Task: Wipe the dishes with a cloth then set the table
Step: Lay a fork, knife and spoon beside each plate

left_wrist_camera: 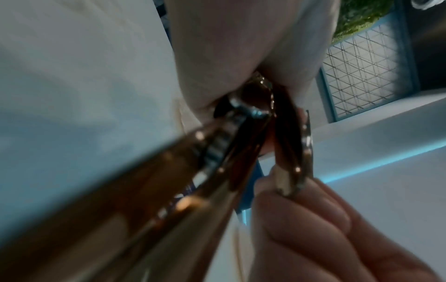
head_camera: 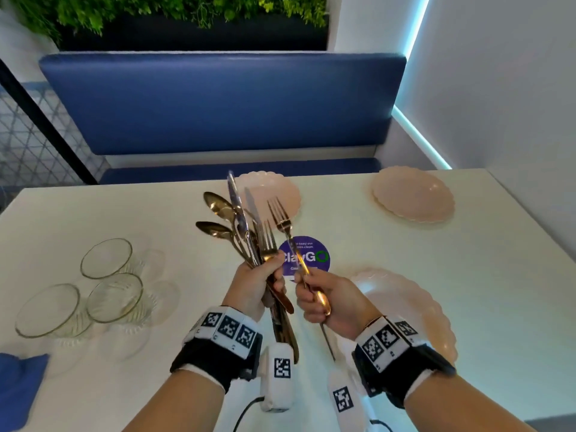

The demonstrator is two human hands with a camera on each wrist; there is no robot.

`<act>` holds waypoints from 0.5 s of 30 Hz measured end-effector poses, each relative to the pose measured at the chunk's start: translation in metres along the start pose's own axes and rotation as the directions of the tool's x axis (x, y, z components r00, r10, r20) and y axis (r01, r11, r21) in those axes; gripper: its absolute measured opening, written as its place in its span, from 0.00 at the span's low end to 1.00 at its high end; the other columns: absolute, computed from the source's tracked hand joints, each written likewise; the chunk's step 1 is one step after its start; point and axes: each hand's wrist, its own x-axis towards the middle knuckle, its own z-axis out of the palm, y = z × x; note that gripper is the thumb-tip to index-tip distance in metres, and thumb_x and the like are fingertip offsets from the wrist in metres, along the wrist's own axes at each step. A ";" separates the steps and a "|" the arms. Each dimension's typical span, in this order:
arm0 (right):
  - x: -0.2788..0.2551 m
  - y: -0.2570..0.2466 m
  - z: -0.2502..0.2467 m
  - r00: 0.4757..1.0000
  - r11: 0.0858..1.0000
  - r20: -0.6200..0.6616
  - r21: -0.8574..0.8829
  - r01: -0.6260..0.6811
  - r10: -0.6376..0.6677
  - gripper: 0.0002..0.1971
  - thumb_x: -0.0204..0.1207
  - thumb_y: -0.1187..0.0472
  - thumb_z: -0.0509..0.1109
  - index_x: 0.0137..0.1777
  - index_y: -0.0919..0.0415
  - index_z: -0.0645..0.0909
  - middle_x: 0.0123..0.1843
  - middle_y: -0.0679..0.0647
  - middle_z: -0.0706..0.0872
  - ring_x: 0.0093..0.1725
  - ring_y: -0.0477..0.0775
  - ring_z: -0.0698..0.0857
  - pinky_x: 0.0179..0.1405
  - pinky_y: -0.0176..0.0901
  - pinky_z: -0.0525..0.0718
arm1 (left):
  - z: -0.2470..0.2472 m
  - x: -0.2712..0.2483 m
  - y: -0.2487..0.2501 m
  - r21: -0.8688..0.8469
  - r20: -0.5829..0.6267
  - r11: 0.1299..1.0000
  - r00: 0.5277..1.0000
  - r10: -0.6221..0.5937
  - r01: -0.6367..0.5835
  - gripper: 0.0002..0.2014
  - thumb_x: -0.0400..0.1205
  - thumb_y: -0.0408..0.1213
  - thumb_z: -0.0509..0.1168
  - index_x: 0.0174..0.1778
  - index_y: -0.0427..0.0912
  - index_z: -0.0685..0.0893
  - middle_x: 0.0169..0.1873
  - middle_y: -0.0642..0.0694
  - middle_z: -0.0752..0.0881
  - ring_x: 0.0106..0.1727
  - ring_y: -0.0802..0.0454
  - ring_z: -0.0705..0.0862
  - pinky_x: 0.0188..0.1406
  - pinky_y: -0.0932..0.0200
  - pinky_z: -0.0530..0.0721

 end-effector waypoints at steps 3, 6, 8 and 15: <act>-0.007 -0.016 -0.015 0.993 0.998 0.117 0.048 -0.033 0.027 0.07 0.75 0.62 0.57 0.43 0.61 0.77 0.25 0.49 0.70 0.16 0.42 0.65 0.14 0.30 0.61 | 0.031 0.007 0.005 0.054 0.082 0.998 0.996 0.028 -0.032 0.09 0.79 0.38 0.67 0.34 0.40 0.85 0.14 0.49 0.76 0.16 0.54 0.71 0.25 0.62 0.63; -0.017 -0.034 -0.039 0.991 0.998 0.122 0.030 -0.059 0.055 0.09 0.74 0.60 0.55 0.43 0.61 0.77 0.24 0.48 0.69 0.15 0.41 0.64 0.14 0.30 0.58 | 0.062 0.014 0.003 0.013 0.190 1.000 0.982 0.012 -0.014 0.09 0.80 0.37 0.64 0.46 0.39 0.89 0.14 0.47 0.76 0.18 0.55 0.74 0.22 0.63 0.68; -0.025 -0.044 -0.054 0.993 0.997 0.092 0.015 -0.071 0.070 0.08 0.74 0.60 0.54 0.42 0.60 0.74 0.23 0.48 0.69 0.15 0.41 0.63 0.13 0.30 0.58 | 0.081 0.020 -0.002 -0.019 0.200 1.000 0.980 -0.009 0.013 0.08 0.78 0.37 0.66 0.43 0.38 0.90 0.15 0.45 0.74 0.22 0.48 0.75 0.25 0.61 0.69; -0.072 -0.067 -0.110 0.984 0.925 -0.179 -0.373 -0.066 -0.002 0.09 0.80 0.61 0.66 0.58 0.61 0.73 0.31 0.51 0.73 0.20 0.43 0.67 0.18 0.31 0.61 | 0.137 0.043 -0.009 -0.025 0.050 1.000 0.999 0.000 0.001 0.04 0.78 0.31 0.67 0.43 0.35 0.86 0.19 0.47 0.78 0.16 0.57 0.73 0.13 0.68 0.67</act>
